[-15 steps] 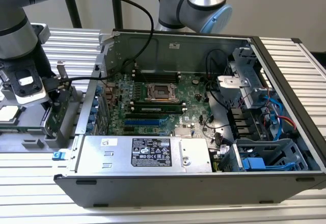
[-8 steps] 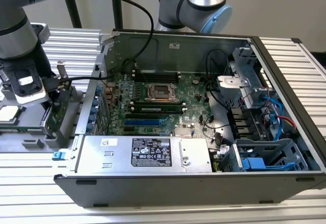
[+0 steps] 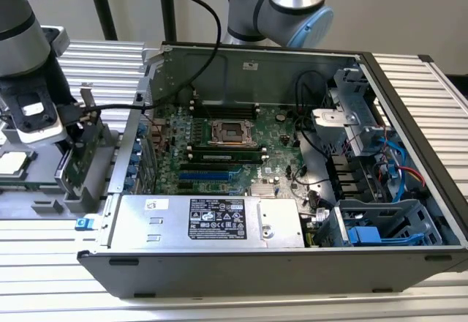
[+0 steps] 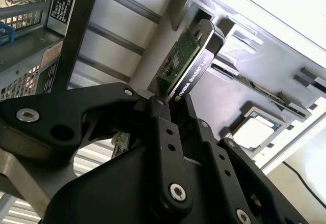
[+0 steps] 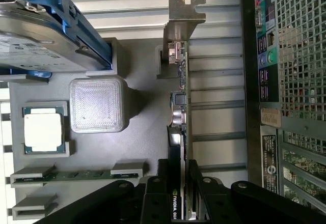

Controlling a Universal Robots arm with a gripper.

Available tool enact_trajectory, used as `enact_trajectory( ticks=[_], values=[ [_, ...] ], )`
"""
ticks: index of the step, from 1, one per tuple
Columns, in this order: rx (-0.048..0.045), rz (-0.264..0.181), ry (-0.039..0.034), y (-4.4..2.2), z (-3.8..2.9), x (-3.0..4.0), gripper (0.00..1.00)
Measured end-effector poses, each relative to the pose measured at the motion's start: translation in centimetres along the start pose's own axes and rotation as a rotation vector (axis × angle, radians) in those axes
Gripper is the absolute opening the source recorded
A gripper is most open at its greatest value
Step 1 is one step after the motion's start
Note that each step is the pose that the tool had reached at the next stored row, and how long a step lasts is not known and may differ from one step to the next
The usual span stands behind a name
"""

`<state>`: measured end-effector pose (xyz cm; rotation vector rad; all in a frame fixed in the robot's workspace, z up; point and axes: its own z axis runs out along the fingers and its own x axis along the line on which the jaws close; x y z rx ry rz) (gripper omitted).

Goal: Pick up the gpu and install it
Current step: 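Pick up the gpu and move the gpu toward the slot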

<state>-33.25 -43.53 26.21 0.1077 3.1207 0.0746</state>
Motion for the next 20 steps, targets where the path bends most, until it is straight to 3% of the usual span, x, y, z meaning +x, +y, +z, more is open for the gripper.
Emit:
enact_trajectory(
  ticks=[20],
  values=[
    [0.0, 0.0, 0.0, 0.12, -2.49, -0.04, 0.0]
  ],
)
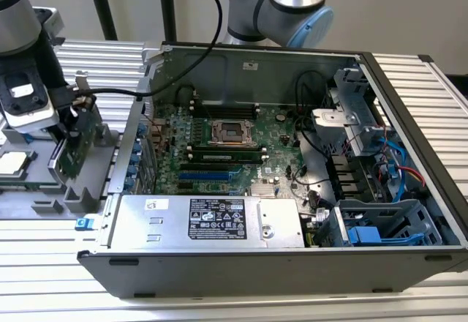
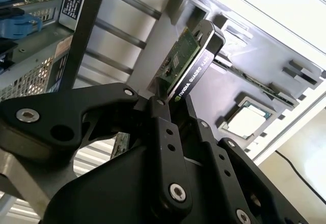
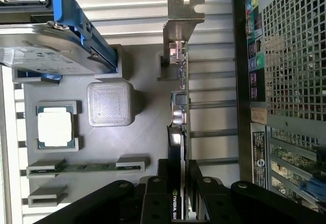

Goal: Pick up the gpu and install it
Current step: 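Pick up the gpu and move the gpu toward the slot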

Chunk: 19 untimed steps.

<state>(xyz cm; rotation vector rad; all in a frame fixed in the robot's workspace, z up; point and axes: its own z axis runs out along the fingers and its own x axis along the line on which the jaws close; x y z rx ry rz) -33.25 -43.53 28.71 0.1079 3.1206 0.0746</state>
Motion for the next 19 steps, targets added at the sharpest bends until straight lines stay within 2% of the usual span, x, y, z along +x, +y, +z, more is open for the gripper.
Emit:
enact_trajectory(
  ticks=[19],
  values=[
    [0.0, 0.0, 0.0001, 0.1, -2.14, -0.04, 0.0]
  ],
)
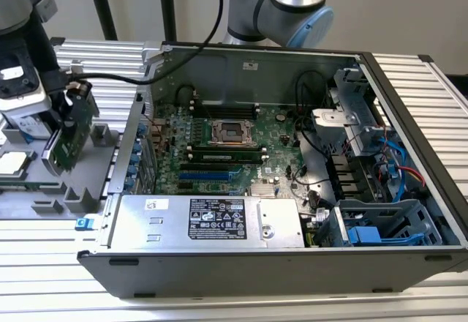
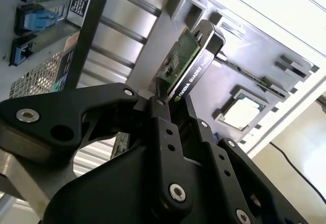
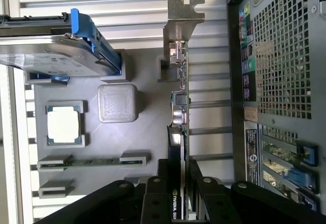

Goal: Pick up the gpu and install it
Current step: 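Pick up the gpu and move the gpu toward the slot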

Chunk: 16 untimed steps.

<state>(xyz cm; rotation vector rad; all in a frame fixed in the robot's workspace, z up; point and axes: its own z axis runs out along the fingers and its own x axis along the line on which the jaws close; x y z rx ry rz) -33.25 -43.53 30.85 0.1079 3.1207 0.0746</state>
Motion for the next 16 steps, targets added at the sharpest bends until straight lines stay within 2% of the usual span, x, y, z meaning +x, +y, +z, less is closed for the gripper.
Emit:
enact_trajectory(
  ticks=[16],
  values=[
    [0.0, 0.0, 0.0, 0.09, -1.85, -0.03, 0.0]
  ],
)
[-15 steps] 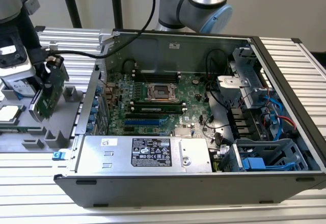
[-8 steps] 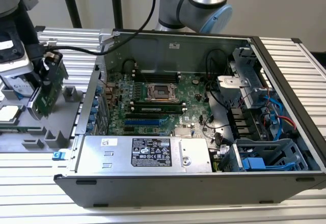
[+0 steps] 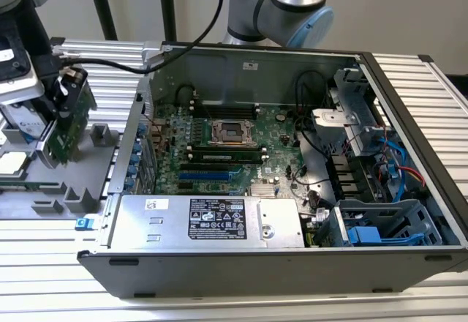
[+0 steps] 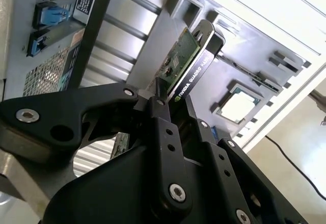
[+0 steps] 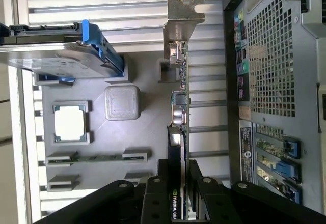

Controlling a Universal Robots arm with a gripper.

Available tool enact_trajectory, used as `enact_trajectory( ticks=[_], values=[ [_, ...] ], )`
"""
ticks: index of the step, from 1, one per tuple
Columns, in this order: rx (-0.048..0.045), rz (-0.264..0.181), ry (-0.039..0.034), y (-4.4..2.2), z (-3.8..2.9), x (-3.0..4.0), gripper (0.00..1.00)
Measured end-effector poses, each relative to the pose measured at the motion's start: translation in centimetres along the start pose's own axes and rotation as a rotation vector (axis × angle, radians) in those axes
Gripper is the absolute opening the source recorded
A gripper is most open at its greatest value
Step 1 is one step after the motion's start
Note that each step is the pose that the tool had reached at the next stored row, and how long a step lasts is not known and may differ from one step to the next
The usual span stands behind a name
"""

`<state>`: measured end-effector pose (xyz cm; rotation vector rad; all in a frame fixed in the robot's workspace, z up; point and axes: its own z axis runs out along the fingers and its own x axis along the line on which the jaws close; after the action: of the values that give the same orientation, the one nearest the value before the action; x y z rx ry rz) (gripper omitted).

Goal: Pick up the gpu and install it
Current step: 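Pick up the gpu and move the gpu toward the slot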

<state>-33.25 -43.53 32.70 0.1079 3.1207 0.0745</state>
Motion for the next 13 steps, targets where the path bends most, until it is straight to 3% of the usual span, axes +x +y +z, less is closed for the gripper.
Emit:
enact_trajectory(
  ticks=[6, 13],
  values=[
    [0.0, 0.0, 0.0, 0.03, -0.68, -0.01, 0.0],
    [-0.0001, 0.0, -0.0001, 0.04, -0.83, -0.02, 0.0]
  ],
)
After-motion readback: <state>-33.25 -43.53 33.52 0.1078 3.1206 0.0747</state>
